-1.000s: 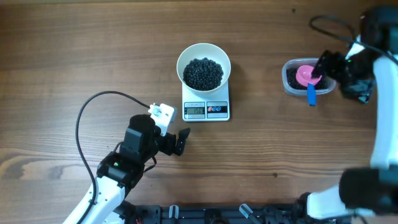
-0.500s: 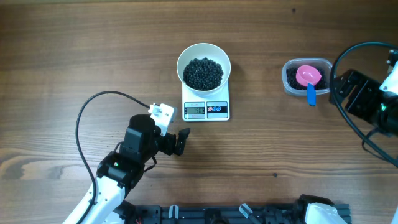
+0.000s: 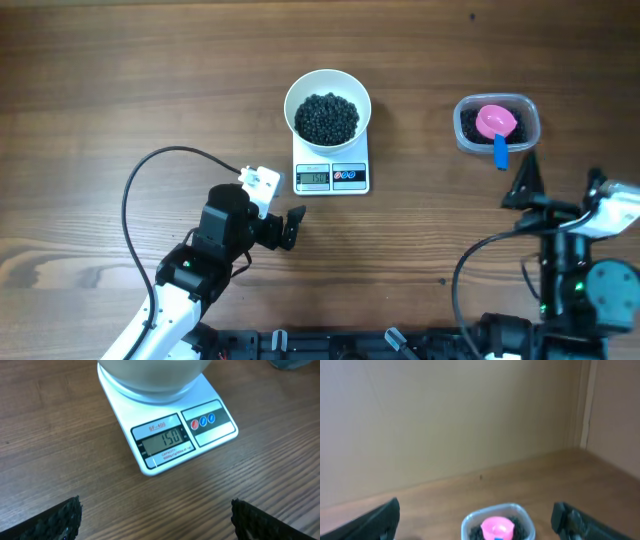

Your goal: Scoop item into bowl and weigh 150g on scale

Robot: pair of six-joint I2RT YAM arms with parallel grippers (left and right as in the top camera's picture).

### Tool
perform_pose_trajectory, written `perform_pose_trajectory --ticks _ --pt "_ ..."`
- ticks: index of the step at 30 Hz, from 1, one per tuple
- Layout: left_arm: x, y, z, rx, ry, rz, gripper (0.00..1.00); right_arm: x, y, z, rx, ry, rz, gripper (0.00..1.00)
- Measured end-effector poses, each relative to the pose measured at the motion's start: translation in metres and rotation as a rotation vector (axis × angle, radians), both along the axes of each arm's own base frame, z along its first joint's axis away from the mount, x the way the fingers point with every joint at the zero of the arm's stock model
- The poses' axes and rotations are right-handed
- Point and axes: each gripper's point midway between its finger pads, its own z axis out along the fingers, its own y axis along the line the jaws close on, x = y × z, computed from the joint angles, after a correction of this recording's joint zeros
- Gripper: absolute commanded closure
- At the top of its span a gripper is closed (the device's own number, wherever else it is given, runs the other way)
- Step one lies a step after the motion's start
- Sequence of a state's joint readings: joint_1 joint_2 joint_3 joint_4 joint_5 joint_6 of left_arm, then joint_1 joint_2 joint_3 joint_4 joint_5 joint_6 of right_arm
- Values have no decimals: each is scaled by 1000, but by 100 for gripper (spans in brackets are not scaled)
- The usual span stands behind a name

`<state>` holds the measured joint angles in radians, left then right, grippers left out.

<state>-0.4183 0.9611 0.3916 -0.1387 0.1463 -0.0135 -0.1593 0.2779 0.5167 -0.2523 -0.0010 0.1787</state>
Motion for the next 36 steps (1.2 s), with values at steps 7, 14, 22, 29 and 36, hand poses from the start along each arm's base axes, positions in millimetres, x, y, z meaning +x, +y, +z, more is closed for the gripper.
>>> perform_pose_trajectory --ticks 7,14,22,29,36 --pt "0 0 0 0 0 0 0 6 18 -43 10 -88 68 0" --pt "0 0 0 0 0 0 0 13 29 -103 22 -74 102 0" --pt "0 0 0 0 0 0 0 14 30 -123 -3 -14 104 0" --pt "0 0 0 0 0 0 0 14 30 -123 -3 -14 104 0" --pt "0 0 0 0 0 0 0 14 30 -123 -3 -14 104 0"
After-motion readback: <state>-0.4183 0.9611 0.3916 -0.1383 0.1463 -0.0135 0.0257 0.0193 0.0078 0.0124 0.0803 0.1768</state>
